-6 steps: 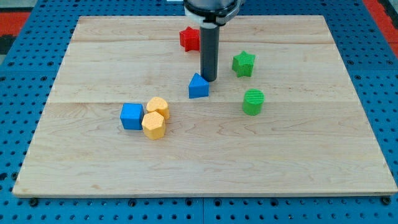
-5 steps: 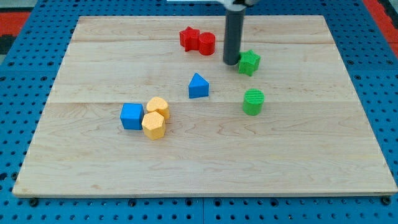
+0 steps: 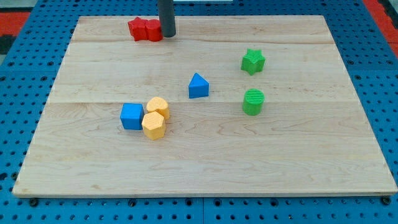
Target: Push the red circle and red star to the top left
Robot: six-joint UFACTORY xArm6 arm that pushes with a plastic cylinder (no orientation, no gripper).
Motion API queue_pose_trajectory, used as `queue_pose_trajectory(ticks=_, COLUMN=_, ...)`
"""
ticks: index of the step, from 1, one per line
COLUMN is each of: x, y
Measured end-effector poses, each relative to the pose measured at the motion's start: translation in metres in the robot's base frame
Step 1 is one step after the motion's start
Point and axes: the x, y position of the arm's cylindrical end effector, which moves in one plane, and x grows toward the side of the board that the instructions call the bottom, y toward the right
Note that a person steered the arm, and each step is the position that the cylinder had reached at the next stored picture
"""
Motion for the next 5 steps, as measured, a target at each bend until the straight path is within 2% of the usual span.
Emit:
queue_pose_trajectory(ticks=1, x=-0.017, y=-0.013)
queue_pose_trajectory(ticks=3, x=0.008, y=-0.108)
queue_pose_trajectory(ticks=4, x=0.038, y=-0.090)
queue_pose_trajectory(ticks=5, x=0.053, y=0.030)
